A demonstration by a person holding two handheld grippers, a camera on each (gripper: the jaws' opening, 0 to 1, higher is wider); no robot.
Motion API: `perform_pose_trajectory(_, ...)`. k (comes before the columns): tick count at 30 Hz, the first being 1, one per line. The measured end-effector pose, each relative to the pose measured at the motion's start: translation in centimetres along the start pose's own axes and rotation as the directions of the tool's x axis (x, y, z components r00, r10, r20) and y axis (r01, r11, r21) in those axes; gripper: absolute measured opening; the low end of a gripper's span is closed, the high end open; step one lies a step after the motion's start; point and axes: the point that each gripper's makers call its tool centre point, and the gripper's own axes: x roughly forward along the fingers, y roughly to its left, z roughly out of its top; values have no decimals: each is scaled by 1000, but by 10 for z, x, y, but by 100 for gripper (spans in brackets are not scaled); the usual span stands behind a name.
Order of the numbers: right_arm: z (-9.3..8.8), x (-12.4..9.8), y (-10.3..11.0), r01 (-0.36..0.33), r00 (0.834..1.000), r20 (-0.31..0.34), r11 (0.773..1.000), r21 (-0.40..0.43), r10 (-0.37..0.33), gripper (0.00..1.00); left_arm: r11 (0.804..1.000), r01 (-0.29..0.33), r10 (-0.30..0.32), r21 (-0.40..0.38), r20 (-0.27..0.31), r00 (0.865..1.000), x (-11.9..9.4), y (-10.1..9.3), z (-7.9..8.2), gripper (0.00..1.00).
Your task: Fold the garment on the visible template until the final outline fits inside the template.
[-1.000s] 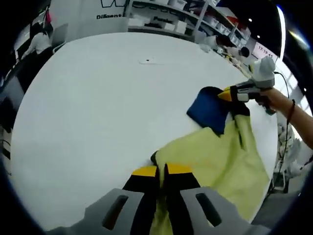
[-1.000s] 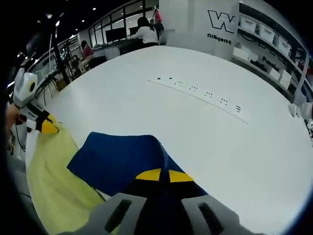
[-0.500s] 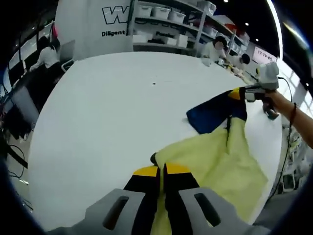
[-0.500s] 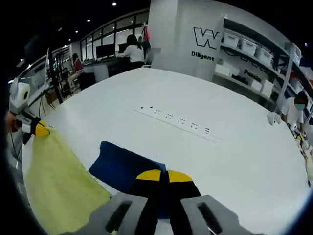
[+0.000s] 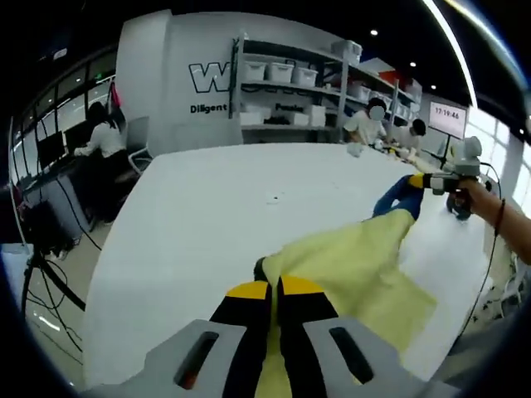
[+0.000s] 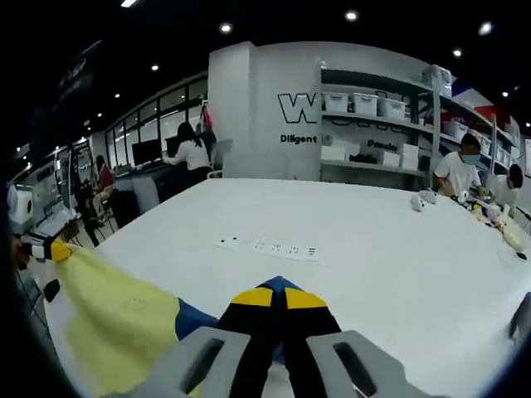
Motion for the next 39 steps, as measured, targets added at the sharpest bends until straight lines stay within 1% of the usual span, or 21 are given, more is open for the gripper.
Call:
perform_pose_trajectory(2, -22, -16, -2, 18, 1000, -21, 999, 30, -18, 0, 999, 7, -8, -40, -16, 1000, -10, -8, -21, 2)
perform_pose_trajectory(4, -47, -32, -3, 36, 998, -56, 997, 68, -32, 0, 996, 40, -46, -85, -72, 996, -19, -20, -47, 2)
perform_pose_trajectory(7, -83, -50, -5, 53, 992, -116, 995, 90, -42, 0, 996, 48, -58, -73, -141, 988, -28, -29, -79, 2)
perform_pose_trajectory(9, -99, -57, -6, 59, 986, -159, 996, 74, -47, 0, 994, 61, -73, -86, -149, 986, -30, -33, -88, 2)
perform_pose_trajectory(10, -107, -60, -6, 64, 983, -174, 996, 60, -53, 0, 990, 79, -97, -119, -155, 983, -30, -39, -94, 2)
perform_pose_trajectory(11, -110, -61, -6, 63, 983, -174, 996, 64, -51, 0, 986, 93, -118, -137, -183, 976, -31, -43, -100, 2)
perform_pose_trajectory(14, -116, -66, -3, 59, 981, -187, 995, 77, -43, 0, 992, 82, -101, -100, -210, 972, -30, -44, -106, 2)
perform_pose_trajectory(16, -129, -70, -5, 74, 969, -237, 997, 3, -71, 0, 993, 72, -95, -98, -260, 961, -28, -44, -115, 2)
perform_pose_trajectory(17, -133, -71, -4, 73, 966, -249, 997, -11, -73, 0, 992, 71, -96, -104, -262, 960, -27, -45, -116, 2)
perform_pose_trajectory(18, -137, -71, -4, 71, 962, -264, 997, -18, -73, 0, 990, 64, -98, -123, -294, 951, -26, -44, -122, 2)
perform_pose_trajectory(19, -141, -71, -4, 76, 958, -274, 997, -19, -79, 0, 990, 48, -88, -134, -310, 946, -25, -43, -126, 2)
perform_pose_trajectory(20, -146, -72, -8, 81, 953, -288, 994, -73, -99, 0, 991, 33, -73, -132, -316, 946, -23, -42, -129, 2)
perform_pose_trajectory(22, -153, -71, -12, 81, 944, -309, 990, -115, -113, 0, 991, 19, -68, -134, -373, 925, -25, -42, -140, 2)
perform_pose_trajectory(29, -172, -71, -14, 81, 922, -363, 984, -159, -135, 0, 995, -3, -39, -98, -424, 905, -20, -43, -157, 2)
perform_pose_trajectory(31, -176, -72, -15, 78, 916, -378, 984, -162, -134, 0, 995, -7, -36, -99, -426, 904, -20, -44, -160, 3)
perform_pose_trajectory(32, -177, -72, -16, 81, 914, -381, 984, -156, -136, 0, 996, -12, -30, -91, -442, 896, -20, -43, -164, 3)
perform_pose_trajectory(33, -180, -72, -17, 81, 911, -390, 985, -150, -134, 0, 997, -6, -28, -75, -447, 894, -20, -44, -167, 3)
perform_pose_trajectory(34, -182, -72, -17, 80, 908, -396, 986, -146, -133, 0, 998, -4, -25, -66, -440, 897, -20, -45, -167, 3)
perform_pose_trajectory(36, -181, -72, -15, 79, 912, -389, 986, -145, -131, 0, 998, -10, -19, -64, -437, 899, -20, -44, -168, 4)
perform_pose_trajectory(38, -180, -72, -15, 81, 915, -381, 986, -149, -133, 0, 998, -15, -14, -63, -438, 899, -21, -43, -168, 10)
perform_pose_trajectory(39, -177, -74, -13, 82, 919, -368, 984, -161, -137, 0, 999, -12, -12, -48, -465, 885, -26, -43, -169, 15)
